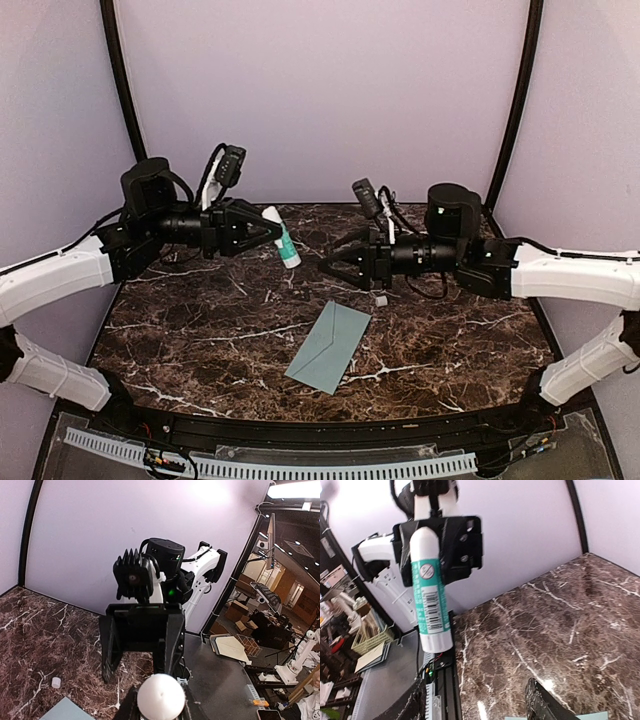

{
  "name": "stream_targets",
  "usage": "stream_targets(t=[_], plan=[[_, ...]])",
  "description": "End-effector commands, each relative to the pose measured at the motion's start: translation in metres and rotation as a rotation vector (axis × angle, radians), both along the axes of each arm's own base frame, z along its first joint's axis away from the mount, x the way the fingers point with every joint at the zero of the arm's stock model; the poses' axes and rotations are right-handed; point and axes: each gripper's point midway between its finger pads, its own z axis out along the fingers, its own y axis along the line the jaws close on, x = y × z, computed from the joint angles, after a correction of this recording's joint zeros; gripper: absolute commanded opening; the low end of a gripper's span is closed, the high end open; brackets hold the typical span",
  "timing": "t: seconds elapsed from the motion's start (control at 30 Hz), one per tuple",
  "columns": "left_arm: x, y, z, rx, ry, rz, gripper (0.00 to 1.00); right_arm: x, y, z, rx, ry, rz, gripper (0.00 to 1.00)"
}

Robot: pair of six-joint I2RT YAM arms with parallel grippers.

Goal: Place the letter into the envelope and seal it
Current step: Place the solid glue cap at the center of the board, then screw the solid glue.

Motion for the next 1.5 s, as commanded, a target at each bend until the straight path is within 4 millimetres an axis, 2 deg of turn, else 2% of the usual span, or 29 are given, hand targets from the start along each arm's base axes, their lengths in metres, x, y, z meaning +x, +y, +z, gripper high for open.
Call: stream_targets(t=[0.0, 0.4, 0.63, 0.8, 0.97, 1.0, 1.13, 1.33, 1.47], plan=[[-0.012, -0.004, 0.023, -0.056, -0.074, -0.081, 0.01, -0.034, 0.023, 0.015, 0.048, -0.021, 0.209, 0.62], [-0.017, -0.009, 0.023, -0.060, -0.071, -0.112, 0.00, -0.049, 0.034, 0.025, 0.092, -0.012, 0.319, 0.53], [-0.020, -0.012, 0.021, -0.056, -0.066, -0.133, 0.00, -0.054, 0.047, 0.029, 0.103, -0.021, 0.357, 0.42], [-0.023, -0.014, 0.020, -0.057, -0.065, -0.142, 0.00, -0.054, 0.053, 0.031, 0.112, -0.025, 0.375, 0.27], [-0.022, -0.015, 0.020, -0.056, -0.066, -0.139, 0.00, -0.052, 0.053, 0.032, 0.119, -0.036, 0.353, 0.05], [-0.021, -0.015, 0.019, -0.053, -0.066, -0.134, 0.00, -0.050, 0.052, 0.032, 0.119, -0.040, 0.339, 0.02], [-0.008, -0.015, 0.014, -0.026, -0.071, -0.044, 0.00, -0.035, 0.051, 0.028, 0.098, -0.069, 0.219, 0.00], [0.028, -0.013, 0.003, 0.028, -0.059, 0.189, 0.00, 0.015, 0.041, 0.026, 0.060, -0.126, -0.151, 0.00], [0.049, -0.011, -0.006, 0.048, -0.017, 0.333, 0.00, 0.046, 0.041, 0.017, -0.038, -0.170, -0.402, 0.00]])
